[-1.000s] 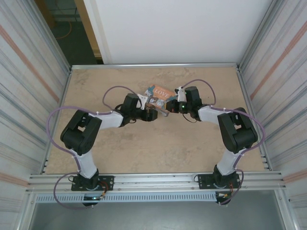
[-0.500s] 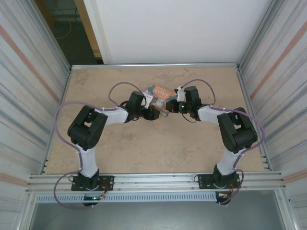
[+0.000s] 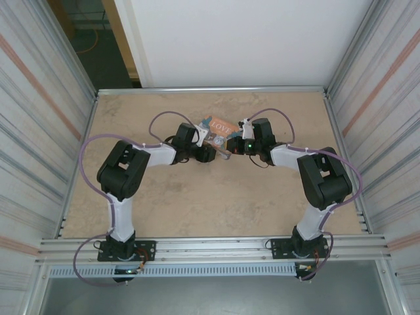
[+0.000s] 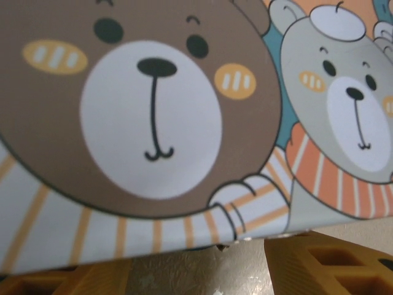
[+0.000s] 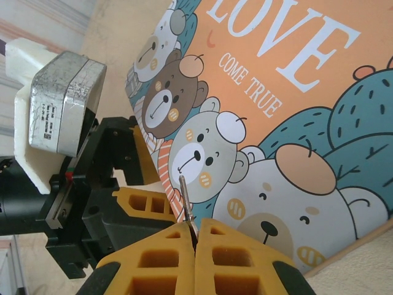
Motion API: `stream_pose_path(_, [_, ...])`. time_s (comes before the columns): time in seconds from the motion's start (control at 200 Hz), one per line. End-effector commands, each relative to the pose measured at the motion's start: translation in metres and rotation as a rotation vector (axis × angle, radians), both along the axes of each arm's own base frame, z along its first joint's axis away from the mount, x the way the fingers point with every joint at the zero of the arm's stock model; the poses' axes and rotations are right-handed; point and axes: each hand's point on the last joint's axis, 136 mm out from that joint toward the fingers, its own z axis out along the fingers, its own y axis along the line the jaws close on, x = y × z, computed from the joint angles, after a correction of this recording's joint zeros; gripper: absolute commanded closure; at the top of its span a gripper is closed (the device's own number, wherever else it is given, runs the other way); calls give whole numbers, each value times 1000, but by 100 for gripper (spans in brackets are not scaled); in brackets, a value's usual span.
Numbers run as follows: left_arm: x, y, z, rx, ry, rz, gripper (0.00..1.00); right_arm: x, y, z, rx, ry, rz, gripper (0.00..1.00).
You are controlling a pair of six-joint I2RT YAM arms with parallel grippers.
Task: Unlock the padlock with the key
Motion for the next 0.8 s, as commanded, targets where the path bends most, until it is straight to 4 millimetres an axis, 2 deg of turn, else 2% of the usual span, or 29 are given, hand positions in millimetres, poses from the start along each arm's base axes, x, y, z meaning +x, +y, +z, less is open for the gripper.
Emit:
stream_pose_path(0.0, [6,-3,0,8,-17,-20,40,-6,-1,-20,-52,64,-4,100])
stream_pose_path(0.301, [7,-12,7,-37,-7,-41,49,-7,2,-18,-48,57,3,100])
stream_pose_path(0.797, [10,-20,0,23,1,-33,51,-9,5,-18,-50,54,8,100])
